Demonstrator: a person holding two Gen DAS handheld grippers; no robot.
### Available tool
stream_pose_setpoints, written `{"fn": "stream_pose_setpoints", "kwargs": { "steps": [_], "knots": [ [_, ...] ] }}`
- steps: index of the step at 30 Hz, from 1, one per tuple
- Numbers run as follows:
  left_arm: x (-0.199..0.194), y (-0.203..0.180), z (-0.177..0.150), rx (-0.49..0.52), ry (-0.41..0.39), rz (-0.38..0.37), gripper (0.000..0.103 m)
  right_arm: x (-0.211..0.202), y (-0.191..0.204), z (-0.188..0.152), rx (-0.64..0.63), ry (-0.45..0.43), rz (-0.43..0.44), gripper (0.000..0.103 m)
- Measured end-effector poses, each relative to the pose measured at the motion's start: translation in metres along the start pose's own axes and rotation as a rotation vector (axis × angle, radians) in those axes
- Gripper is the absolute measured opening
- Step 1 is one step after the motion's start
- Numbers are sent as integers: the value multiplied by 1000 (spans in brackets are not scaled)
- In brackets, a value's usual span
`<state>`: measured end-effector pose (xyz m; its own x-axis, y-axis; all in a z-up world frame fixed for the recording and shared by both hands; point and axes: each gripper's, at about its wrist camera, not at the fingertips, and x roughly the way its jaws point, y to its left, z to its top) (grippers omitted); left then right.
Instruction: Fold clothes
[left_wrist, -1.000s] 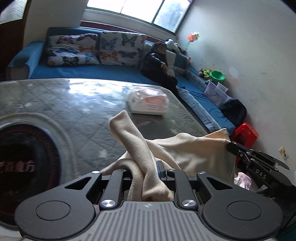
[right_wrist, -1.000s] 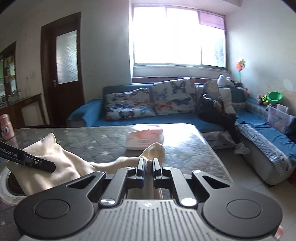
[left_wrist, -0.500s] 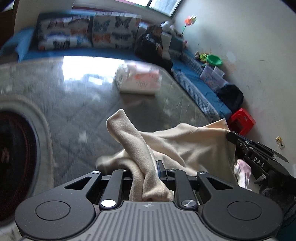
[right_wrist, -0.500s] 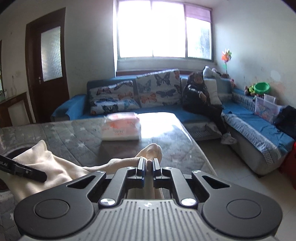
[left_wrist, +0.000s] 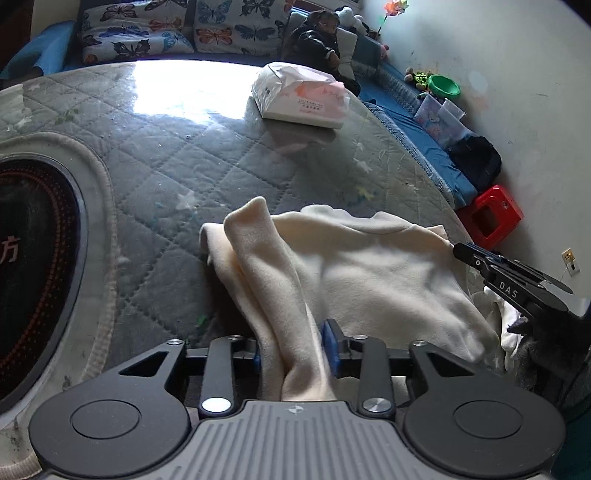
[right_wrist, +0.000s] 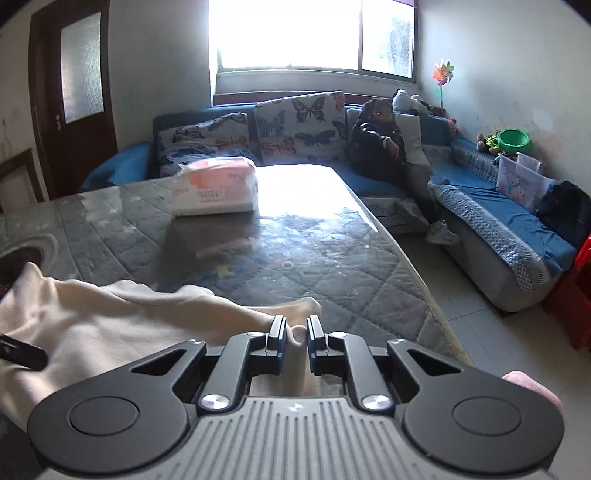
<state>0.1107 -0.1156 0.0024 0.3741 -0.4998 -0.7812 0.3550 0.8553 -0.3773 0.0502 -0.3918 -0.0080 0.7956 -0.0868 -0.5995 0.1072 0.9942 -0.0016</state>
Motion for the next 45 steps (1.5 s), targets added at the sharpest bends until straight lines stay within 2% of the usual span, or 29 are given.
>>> {"fn": "stream_pose_setpoints", "kwargs": {
  "steps": [2,5,14,18,20,22,31,38,45],
  "knots": [
    [-4,1,-1,9,-12,27,54,-1,1,-1,-1,-6,-7,16],
    [-10,6,1,8,-34,61,57,-8,8,1,-1,-33,23,27],
    [-27,15,11,10,-105,141,56,9,38,7,0,-6,152,37],
    [-25,9,20,25,-119,131,55,20,47,7,-7,7,158,38],
    [-21,5,24,35,-122,123,51,23,49,7,-7,11,158,41],
    [-15,-1,29,46,-123,121,50,27,50,7,-6,15,158,43],
    [13,-19,49,110,-124,164,48,36,53,5,-10,19,147,53],
    [35,-18,47,136,-98,212,48,38,57,5,-30,14,147,62],
    [25,-21,46,138,-120,215,48,18,58,6,-34,-6,150,68]
  ]
}}
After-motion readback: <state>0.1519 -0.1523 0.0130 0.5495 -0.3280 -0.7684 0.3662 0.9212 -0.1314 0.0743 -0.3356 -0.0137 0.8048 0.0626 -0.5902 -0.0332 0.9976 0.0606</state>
